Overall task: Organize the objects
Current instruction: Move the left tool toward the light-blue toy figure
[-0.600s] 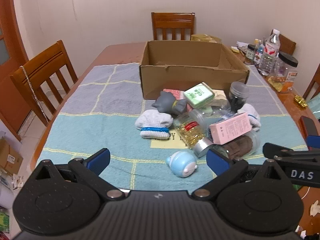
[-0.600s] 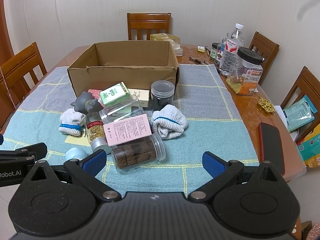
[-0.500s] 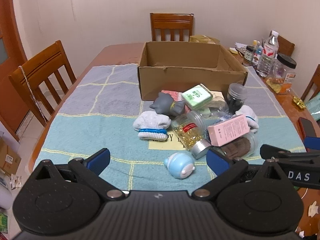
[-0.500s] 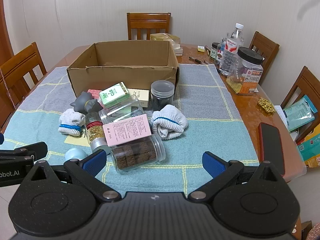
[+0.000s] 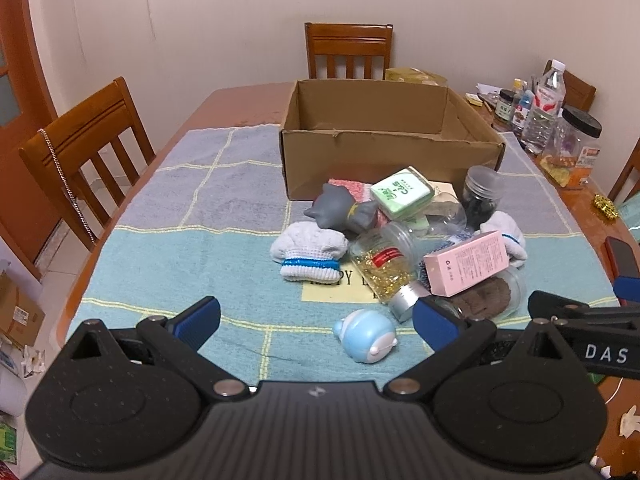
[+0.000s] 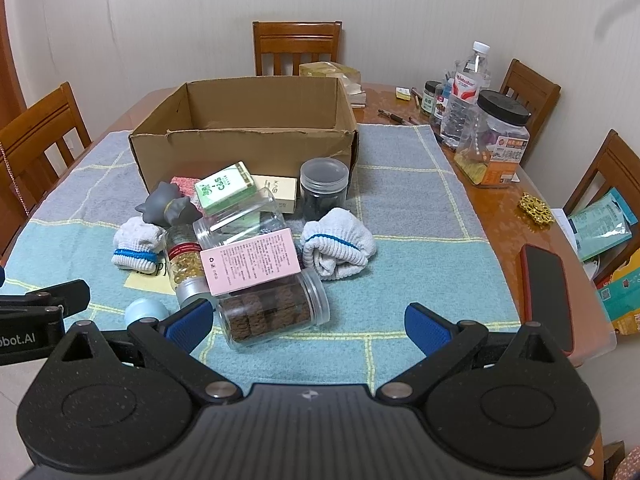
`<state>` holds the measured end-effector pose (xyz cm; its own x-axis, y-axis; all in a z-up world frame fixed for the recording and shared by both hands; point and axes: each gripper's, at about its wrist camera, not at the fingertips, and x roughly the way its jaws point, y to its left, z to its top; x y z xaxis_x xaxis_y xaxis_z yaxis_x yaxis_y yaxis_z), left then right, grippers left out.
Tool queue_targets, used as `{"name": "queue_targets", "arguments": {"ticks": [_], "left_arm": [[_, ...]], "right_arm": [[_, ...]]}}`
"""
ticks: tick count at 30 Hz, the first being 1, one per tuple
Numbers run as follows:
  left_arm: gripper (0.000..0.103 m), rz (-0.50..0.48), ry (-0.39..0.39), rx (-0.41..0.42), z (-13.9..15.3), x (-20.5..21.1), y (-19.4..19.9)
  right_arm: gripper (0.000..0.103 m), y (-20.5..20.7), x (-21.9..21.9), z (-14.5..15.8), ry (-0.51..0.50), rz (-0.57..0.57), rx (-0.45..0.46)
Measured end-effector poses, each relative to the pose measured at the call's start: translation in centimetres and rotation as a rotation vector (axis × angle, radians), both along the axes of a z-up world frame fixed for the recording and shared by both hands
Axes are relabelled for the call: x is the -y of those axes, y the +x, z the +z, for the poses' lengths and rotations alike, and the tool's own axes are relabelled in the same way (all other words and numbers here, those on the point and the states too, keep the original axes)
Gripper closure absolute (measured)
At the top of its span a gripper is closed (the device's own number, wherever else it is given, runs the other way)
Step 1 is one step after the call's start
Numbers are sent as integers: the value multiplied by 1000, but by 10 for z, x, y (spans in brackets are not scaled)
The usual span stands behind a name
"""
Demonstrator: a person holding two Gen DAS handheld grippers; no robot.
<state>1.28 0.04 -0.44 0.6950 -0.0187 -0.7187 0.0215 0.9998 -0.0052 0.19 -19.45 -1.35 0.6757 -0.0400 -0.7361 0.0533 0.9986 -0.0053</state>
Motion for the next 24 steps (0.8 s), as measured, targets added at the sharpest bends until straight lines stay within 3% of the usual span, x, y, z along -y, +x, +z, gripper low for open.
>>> {"name": "queue_targets", "arguments": {"ticks": [9, 18, 24], "left_arm": [[1, -43, -45, -12, -8, -1, 0], [1, -120, -17, 8, -15, 4, 1], [1, -146, -54, -28, -25, 1, 7]], "right_arm": [[0, 4, 0, -7, 5, 7, -6], [0, 9, -4, -11, -3, 23, -10], [0, 14, -1, -14, 7, 32, -11]]}}
